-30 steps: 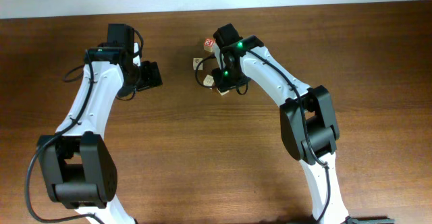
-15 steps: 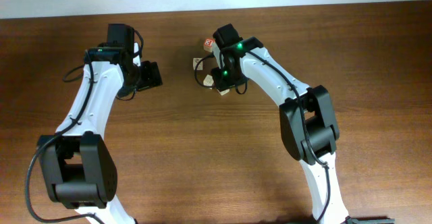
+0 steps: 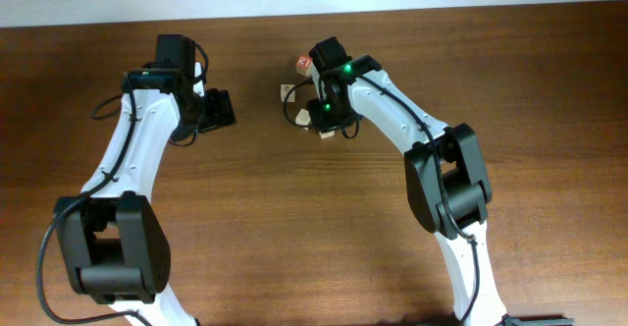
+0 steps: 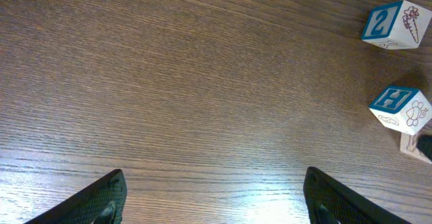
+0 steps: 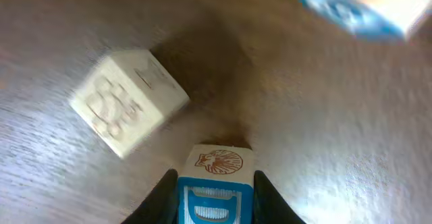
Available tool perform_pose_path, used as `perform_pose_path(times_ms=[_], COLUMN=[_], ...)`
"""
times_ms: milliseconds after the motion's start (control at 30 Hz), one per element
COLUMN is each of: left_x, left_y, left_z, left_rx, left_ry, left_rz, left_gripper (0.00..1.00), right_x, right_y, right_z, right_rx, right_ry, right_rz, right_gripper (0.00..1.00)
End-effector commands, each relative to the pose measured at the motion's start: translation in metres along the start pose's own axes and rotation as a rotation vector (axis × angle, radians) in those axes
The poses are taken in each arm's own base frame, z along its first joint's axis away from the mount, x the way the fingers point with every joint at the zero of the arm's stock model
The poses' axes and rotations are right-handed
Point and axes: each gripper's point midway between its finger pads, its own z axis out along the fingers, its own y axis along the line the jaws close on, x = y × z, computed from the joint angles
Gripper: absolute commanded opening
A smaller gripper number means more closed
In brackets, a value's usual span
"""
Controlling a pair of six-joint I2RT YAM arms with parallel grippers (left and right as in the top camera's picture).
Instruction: Rotate 3 blocks
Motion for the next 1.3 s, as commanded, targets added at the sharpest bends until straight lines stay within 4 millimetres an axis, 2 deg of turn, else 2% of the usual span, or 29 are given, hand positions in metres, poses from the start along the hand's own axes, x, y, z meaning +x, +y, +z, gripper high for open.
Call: perform_pose_path(times_ms=[0, 100, 433, 467, 633, 733, 833, 867, 1067, 1167, 1267], left_x=[-0.002, -0.002, -0.002, -0.002, -0.002, -0.002, -0.002, -0.002, -0.002, -0.002, -0.004], left_y=[0.003, 0.003, 0.003, 0.003, 0.003, 0.003, 0.003, 0.003, 0.003, 0.003, 0.002], left_z=[0.002, 0.002, 0.002, 0.002, 0.002, 0.002, 0.002, 0.002, 0.002, 0.002, 0.002], left_rx=[-0.015, -0.015, -0.015, -0.015, -0.015, -0.015, -0.015, -0.015, -0.015, -0.014, -0.013], left_ry=[-0.002, -0.002, -0.001, -0.002, -0.002, -0.001, -0.001, -0.002, -0.002, -0.002, -0.010], left_rz=[-0.011, -0.011, -0.011, -0.011, -0.011, -0.011, -0.011, -0.011, -0.011, -0.011, -0.008], left_gripper=[0.82, 0.82, 0.82, 0.86, 0.87, 0.87, 0.89, 0.89, 0.89, 0.89, 0.91], right_x=[0.021, 0.038, 0.077, 0.084, 0.098, 0.097, 0.098, 0.098, 0.098, 0.079, 0.036], right_y=[-0.006, -0.001, 0.023, 0.023, 0.013, 0.010, 0.009, 0.007, -0.002, -0.002, 0.003], right_z=[0.010, 0.009, 0.004, 0.002, -0.004, -0.004, -0.004, -0.005, -0.010, -0.022, -0.047], right_rx=[0.052, 0.034, 0.034, 0.043, 0.106, 0.119, 0.126, 0.126, 0.126, 0.102, 0.061], right_ry=[0.089, 0.161, 0.306, 0.332, 0.385, 0.381, 0.382, 0.385, 0.399, 0.343, 0.202], right_rz=[0.160, 0.221, 0.206, 0.204, 0.205, 0.203, 0.197, 0.198, 0.222, 0.221, 0.198], right_gripper=[0.23, 0.23, 0.23, 0.23, 0.24, 0.25, 0.41, 0.44, 0.46, 0.46, 0.47])
